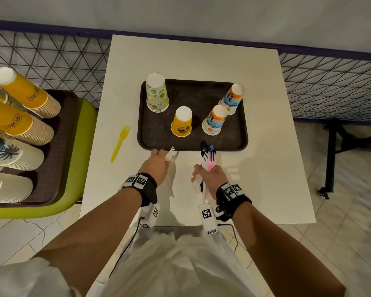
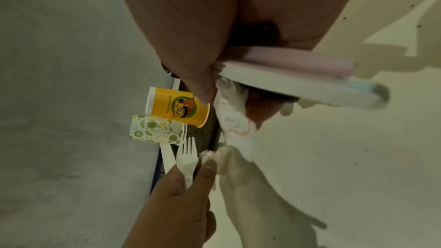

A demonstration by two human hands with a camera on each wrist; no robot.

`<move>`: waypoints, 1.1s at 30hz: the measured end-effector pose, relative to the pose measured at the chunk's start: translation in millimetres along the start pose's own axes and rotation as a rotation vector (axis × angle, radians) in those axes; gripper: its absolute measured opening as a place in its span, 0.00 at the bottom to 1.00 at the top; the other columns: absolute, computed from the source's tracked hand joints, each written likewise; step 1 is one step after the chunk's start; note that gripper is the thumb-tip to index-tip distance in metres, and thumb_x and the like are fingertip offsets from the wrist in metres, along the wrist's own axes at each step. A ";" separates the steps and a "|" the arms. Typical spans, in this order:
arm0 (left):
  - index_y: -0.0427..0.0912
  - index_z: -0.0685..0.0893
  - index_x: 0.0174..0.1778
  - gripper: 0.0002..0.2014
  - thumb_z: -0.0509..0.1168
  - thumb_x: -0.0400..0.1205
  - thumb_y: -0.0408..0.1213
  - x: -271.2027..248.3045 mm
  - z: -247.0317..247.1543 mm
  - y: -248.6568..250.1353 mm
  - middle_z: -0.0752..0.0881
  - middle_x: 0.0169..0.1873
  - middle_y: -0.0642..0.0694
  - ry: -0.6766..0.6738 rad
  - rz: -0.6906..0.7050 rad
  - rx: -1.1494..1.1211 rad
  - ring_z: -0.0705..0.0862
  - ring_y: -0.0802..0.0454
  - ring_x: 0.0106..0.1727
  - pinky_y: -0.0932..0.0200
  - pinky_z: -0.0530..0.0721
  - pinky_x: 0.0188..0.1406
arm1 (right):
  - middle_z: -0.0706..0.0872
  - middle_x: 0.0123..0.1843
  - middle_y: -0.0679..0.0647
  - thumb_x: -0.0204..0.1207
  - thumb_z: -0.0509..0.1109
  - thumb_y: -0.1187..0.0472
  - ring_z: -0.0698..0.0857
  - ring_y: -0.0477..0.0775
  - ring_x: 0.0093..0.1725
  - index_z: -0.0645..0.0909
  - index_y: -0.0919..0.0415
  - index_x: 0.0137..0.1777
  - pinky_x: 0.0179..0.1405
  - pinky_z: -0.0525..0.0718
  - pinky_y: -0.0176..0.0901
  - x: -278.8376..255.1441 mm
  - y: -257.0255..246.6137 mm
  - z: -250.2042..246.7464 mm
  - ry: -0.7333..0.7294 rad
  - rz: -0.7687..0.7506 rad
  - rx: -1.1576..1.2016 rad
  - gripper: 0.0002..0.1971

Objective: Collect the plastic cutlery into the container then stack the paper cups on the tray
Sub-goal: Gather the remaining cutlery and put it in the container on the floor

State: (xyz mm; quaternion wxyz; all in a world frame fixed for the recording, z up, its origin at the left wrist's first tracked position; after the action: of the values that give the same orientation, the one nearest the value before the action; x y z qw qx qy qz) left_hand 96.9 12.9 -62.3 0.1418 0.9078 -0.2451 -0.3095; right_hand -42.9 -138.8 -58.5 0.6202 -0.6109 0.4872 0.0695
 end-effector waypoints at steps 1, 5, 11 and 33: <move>0.36 0.73 0.73 0.19 0.57 0.91 0.43 -1.2 0.3 3.6 0.71 0.71 0.34 0.006 0.005 -0.040 0.85 0.30 0.58 0.41 0.81 0.61 | 0.94 0.40 0.61 0.80 0.73 0.54 0.94 0.63 0.44 0.89 0.66 0.41 0.46 0.89 0.49 1.6 -1.6 2.9 -0.012 0.005 0.014 0.14; 0.34 0.77 0.68 0.17 0.60 0.90 0.43 -7.8 -2.1 27.5 0.78 0.64 0.36 -0.003 0.134 -0.216 0.81 0.37 0.62 0.51 0.76 0.60 | 0.95 0.41 0.59 0.77 0.72 0.45 0.92 0.63 0.40 0.92 0.59 0.45 0.52 0.92 0.62 5.9 -11.5 14.2 -0.023 0.002 0.025 0.18; 0.39 0.81 0.64 0.16 0.60 0.89 0.47 -17.3 -5.0 52.9 0.87 0.53 0.43 -0.075 0.200 -0.298 0.85 0.46 0.53 0.48 0.82 0.57 | 0.91 0.47 0.58 0.84 0.68 0.46 0.90 0.61 0.49 0.85 0.57 0.59 0.52 0.86 0.54 7.7 -26.7 17.6 0.037 0.009 0.170 0.15; 0.41 0.73 0.46 0.13 0.45 0.91 0.37 -30.8 -18.6 75.7 0.73 0.39 0.43 -0.028 -0.103 -0.791 0.71 0.43 0.45 0.49 0.72 0.49 | 0.86 0.33 0.63 0.80 0.74 0.50 0.83 0.59 0.30 0.88 0.63 0.46 0.36 0.85 0.51 -8.5 -25.6 17.0 -0.126 -0.051 0.267 0.14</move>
State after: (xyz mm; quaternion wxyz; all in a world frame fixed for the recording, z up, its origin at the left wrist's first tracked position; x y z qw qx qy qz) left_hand 60.4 -32.3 -1.9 0.4614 0.7898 -0.0630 -0.3992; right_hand -21.0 -126.7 -38.7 0.7269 -0.5296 0.4364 0.0264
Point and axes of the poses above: each hand's wrist, its own x-axis towards the middle knuckle, its own z-axis out of the palm, y = z × x, the point moved 2 cm from there along x, towards the middle knuckle
